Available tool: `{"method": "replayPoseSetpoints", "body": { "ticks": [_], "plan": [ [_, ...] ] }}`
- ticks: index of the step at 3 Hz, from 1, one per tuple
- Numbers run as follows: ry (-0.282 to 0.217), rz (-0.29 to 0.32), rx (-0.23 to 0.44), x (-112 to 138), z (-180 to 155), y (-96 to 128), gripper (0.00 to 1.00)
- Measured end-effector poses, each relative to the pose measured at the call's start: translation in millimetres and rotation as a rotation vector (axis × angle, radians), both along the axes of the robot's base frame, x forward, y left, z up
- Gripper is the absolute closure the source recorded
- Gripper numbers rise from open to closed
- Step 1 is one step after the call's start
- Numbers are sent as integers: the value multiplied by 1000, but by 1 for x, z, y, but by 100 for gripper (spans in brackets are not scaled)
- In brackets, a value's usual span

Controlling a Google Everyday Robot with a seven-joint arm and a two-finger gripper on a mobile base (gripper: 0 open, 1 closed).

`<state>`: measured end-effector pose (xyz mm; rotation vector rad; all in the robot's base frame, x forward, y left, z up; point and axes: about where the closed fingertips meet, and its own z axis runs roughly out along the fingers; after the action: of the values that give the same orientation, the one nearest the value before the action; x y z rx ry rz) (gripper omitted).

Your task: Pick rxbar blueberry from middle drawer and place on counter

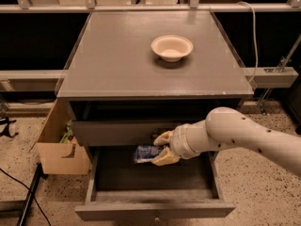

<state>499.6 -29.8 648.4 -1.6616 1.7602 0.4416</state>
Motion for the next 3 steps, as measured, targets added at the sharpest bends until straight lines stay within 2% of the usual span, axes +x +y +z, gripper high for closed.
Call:
{"method": "replayPoseSetpoints", "body": {
  "ticks": [1,3],
  "plan": [
    [0,0,0,0,0,0,100],
    [16,7,-1,0,35,-7,100]
  ]
}}
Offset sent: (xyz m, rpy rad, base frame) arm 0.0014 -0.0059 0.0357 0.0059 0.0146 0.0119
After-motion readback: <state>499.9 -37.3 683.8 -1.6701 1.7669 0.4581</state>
